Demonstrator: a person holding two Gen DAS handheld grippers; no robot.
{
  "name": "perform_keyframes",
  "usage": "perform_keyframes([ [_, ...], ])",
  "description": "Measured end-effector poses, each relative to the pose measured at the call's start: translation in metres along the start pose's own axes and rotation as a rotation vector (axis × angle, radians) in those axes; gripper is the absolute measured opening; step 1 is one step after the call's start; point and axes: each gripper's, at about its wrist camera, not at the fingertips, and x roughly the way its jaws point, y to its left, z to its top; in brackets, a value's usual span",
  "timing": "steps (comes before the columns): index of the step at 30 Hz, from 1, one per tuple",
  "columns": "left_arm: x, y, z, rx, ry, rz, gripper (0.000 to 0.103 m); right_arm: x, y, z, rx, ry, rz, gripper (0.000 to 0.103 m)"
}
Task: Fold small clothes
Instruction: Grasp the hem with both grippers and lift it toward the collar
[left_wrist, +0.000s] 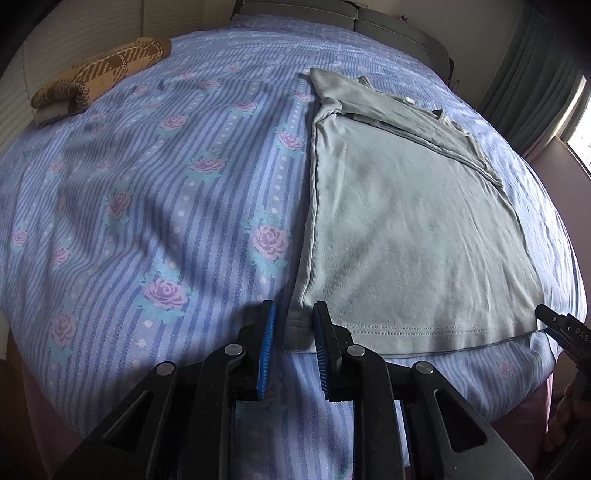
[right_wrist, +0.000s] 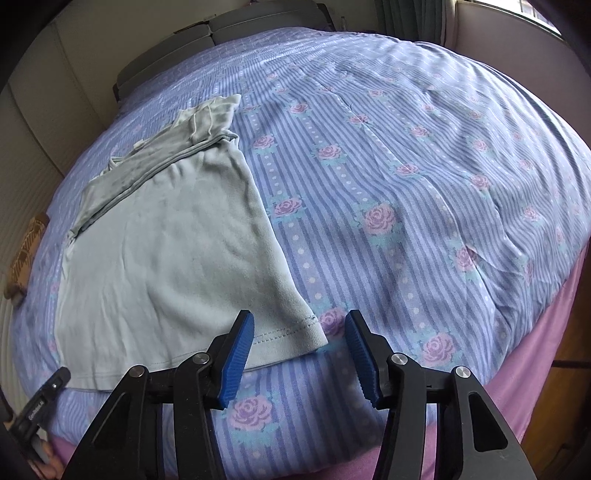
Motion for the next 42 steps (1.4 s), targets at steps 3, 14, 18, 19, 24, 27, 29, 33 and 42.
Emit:
perform_keyframes([
  [3, 0.003, -0.008, -0.001, 0.041, 0.016, 0.006, 0.023, -0.001, 0.003, -0.001, -0.017, -0.004, 0.006, 0.053],
  [14, 0.0, -0.009, -0.002, 0.028, 0.015, -0.015, 0.01, 0.005, 0.002, 0.0, -0.018, 0.016, 0.027, 0.016],
  [18, -0.007, -0.003, -0.002, 0.005, -0.005, -0.005, 0.01, 0.002, 0.004, 0.0, -0.037, 0.01, 0.032, 0.013],
  [19, -0.009, -0.001, -0.002, -0.002, -0.009, -0.002, 0.009, 0.001, 0.006, 0.0, -0.047, 0.005, 0.027, 0.013],
  [24, -0.013, 0.001, -0.003, 0.0, -0.012, -0.008, 0.009, -0.008, 0.008, -0.001, -0.065, -0.006, 0.023, 0.013],
  [27, -0.02, 0.0, -0.004, 0.006, -0.03, -0.013, 0.009, -0.013, 0.005, -0.001, -0.055, -0.011, 0.034, 0.013],
  [29, -0.026, 0.0, -0.004, 0.012, -0.041, -0.016, 0.009, -0.02, 0.004, -0.001, -0.049, -0.016, 0.049, 0.012],
  [33, -0.034, -0.001, -0.006, 0.014, -0.048, -0.031, 0.009, -0.034, 0.004, -0.002, -0.056, -0.033, 0.07, 0.012],
  [42, -0.067, -0.005, 0.029, -0.008, -0.142, -0.069, 0.009, -0.068, 0.013, 0.02, -0.036, -0.127, 0.18, 0.012],
])
